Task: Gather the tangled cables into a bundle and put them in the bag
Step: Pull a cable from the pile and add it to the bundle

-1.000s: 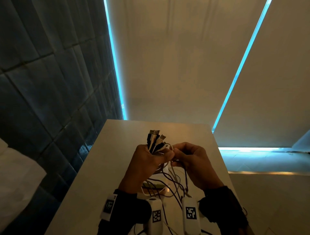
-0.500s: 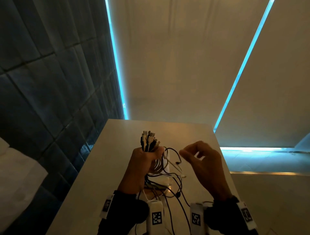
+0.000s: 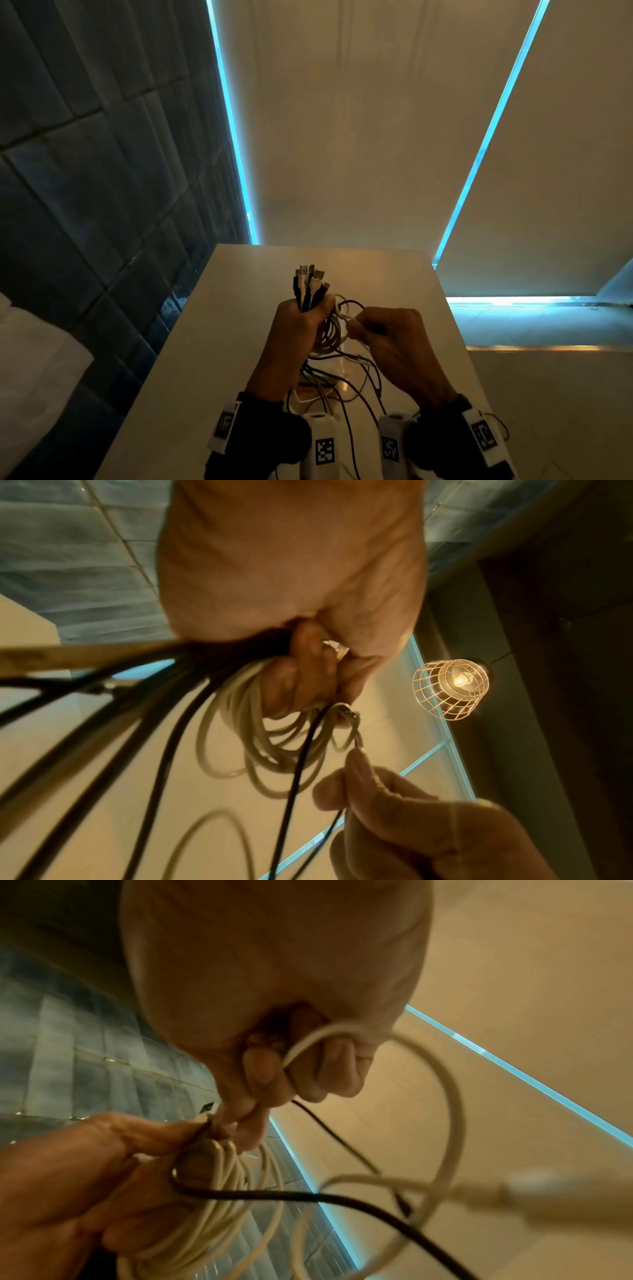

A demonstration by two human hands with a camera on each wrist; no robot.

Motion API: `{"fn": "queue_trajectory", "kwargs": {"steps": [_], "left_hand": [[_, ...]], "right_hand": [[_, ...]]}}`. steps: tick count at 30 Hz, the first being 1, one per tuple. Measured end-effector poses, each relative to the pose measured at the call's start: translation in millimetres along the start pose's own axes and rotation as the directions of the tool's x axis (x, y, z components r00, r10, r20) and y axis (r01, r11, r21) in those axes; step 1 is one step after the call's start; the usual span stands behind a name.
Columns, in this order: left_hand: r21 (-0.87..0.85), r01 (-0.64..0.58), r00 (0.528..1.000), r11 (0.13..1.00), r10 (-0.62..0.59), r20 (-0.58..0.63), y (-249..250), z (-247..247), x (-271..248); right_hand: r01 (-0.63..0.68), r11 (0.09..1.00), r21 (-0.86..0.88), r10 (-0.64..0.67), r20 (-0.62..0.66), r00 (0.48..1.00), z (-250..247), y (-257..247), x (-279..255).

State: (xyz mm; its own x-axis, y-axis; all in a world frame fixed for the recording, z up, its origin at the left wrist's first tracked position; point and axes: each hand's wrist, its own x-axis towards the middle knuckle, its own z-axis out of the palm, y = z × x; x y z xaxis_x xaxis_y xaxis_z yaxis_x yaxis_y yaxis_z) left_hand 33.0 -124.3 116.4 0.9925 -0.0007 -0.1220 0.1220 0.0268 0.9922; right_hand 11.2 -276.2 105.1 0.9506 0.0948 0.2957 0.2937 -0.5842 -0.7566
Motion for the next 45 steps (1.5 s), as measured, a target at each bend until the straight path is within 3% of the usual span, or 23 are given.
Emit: {"fn": "queue_trajectory", "kwargs": {"steps": [7, 11, 16, 18, 22, 24, 26, 27, 34, 41, 43, 45], "left_hand": [[0.118, -0.079, 0.997, 0.99, 0.08, -0.01, 2.3, 2.3, -7.3], [0.133, -0.095, 0.993, 0.987, 0.104, -0.063, -3.9, 0.1, -4.2], [0.149, -0.078, 0.996, 0.986, 0.083, -0.029, -6.5, 2.0, -4.3], [0.124, -0.052, 0.996, 0.991, 0.06, -0.061, -6.1, 0.4, -3.2], [0.009, 0.025, 0.998, 1.0, -0.024, -0.066, -3.4, -7.3, 0.6], [-0.095, 0.072, 0.997, 0.993, -0.073, -0.005, -3.9, -10.5, 0.4], [-0.164, 0.112, 0.993, 0.98, -0.105, 0.053, -5.9, -11.4, 0.6], [-0.169, 0.128, 0.991, 0.977, -0.119, 0.066, -7.2, -10.8, 0.5], [-0.195, 0.199, 0.972, 0.96, -0.168, 0.165, -7.5, -6.5, -1.0], [-0.209, 0.205, 0.973, 0.956, -0.176, 0.152, -7.5, -7.6, -0.3], [-0.215, 0.185, 0.98, 0.959, -0.165, 0.11, -8.0, -9.8, 2.1], [-0.224, 0.152, 0.988, 0.963, -0.145, 0.049, -8.9, -13.9, 5.8]], "right_hand": [[-0.032, 0.999, -0.037, 0.036, 0.109, 0.993, -0.7, -4.6, 4.8], [-0.029, 0.997, -0.076, 0.026, -0.035, 0.999, -8.5, -8.5, 4.1], [-0.032, 0.995, 0.098, 0.045, -0.124, 0.991, 3.0, -9.8, 9.4], [-0.088, 0.964, 0.253, 0.121, -0.118, 0.986, 6.4, -3.5, 8.3], [-0.158, 0.69, 0.706, 0.276, -0.056, 0.959, 13.5, 10.6, 3.1], [-0.174, 0.458, 0.872, 0.356, 0.0, 0.935, 13.8, 14.4, 3.9], [-0.251, 0.246, 0.936, 0.428, 0.127, 0.895, 11.9, 19.9, 6.3], [-0.29, 0.213, 0.933, 0.448, 0.17, 0.878, 11.9, 23.4, 7.2], [-0.392, 0.324, 0.861, 0.482, 0.207, 0.851, 18.3, 51.7, 8.7], [-0.424, 0.429, 0.797, 0.525, 0.163, 0.836, 24.0, 64.5, 4.6], [-0.412, 0.572, 0.709, 0.522, 0.073, 0.85, 23.5, 61.7, 3.8], [-0.35, 0.801, 0.487, 0.45, -0.103, 0.887, 16.6, 52.7, 3.1]]}}
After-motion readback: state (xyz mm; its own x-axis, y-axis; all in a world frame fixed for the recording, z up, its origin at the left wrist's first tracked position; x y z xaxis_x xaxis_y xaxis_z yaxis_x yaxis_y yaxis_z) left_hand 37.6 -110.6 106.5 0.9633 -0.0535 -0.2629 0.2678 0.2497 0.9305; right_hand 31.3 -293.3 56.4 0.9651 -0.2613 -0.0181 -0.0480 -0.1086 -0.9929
